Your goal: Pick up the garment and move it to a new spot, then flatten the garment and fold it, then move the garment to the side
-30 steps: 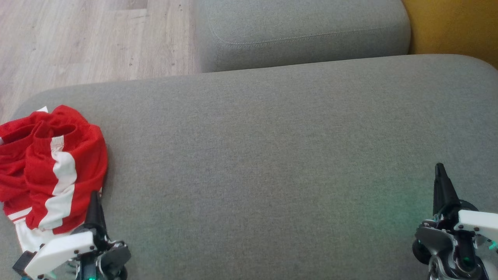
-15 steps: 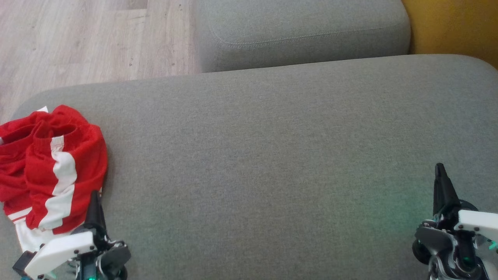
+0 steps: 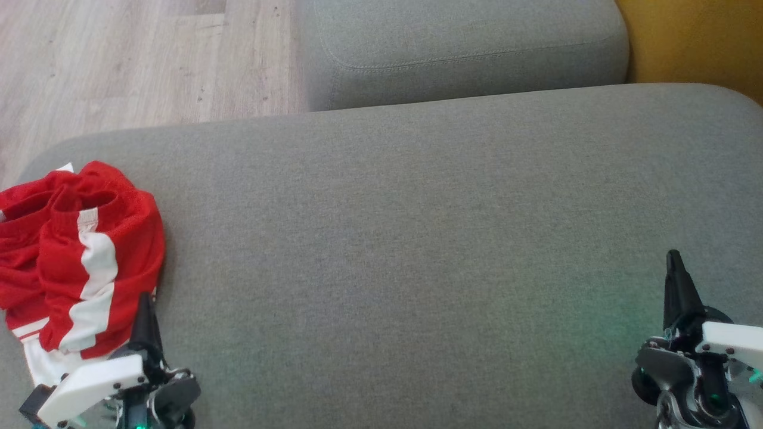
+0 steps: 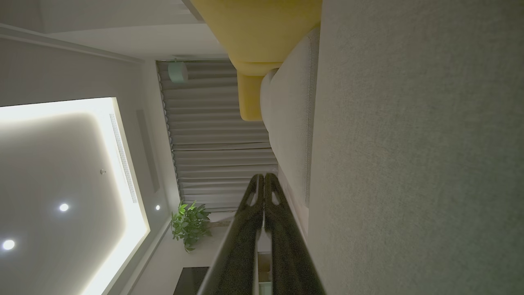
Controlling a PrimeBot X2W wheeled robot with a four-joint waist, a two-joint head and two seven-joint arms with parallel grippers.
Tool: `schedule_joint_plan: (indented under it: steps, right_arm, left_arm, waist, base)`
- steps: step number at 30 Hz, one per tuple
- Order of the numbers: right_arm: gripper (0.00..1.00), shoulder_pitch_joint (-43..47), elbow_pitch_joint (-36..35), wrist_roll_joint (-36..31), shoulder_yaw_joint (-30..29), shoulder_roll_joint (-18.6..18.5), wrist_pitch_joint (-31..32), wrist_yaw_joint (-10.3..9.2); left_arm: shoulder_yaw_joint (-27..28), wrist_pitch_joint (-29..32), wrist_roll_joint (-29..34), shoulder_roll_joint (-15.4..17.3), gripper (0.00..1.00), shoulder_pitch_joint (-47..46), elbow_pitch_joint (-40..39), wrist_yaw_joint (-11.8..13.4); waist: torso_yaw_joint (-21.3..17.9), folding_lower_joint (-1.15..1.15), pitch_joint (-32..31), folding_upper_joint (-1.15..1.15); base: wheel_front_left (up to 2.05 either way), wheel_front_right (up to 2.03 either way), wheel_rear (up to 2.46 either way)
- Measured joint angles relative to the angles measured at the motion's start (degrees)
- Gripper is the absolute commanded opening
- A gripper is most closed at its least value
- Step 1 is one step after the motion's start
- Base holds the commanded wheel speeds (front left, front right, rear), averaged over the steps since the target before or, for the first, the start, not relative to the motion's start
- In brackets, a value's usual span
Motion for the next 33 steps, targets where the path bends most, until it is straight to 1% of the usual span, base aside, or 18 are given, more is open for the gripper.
schedule_joint_plan:
  steps: [32, 33]
  right_arm:
    - [0.00, 0.00, 0.00, 0.00, 0.00, 0.00, 0.00, 0.00]
    - [1.00, 0.07, 0.40, 0.00, 0.02, 0.02, 0.00, 0.00]
  left_arm:
    - [0.00, 0.00, 0.00, 0.00, 0.00, 0.00, 0.00, 0.00]
    - [-0.07, -0.01, 0.00, 0.01, 1.00, 0.06, 0.40, 0.03]
  waist:
    - [0.00, 0.00, 0.00, 0.00]
    - [0.00, 0.00, 0.00, 0.00]
  base:
    - [0.00, 0.00, 0.00]
    - [0.00, 0.00, 0.00]
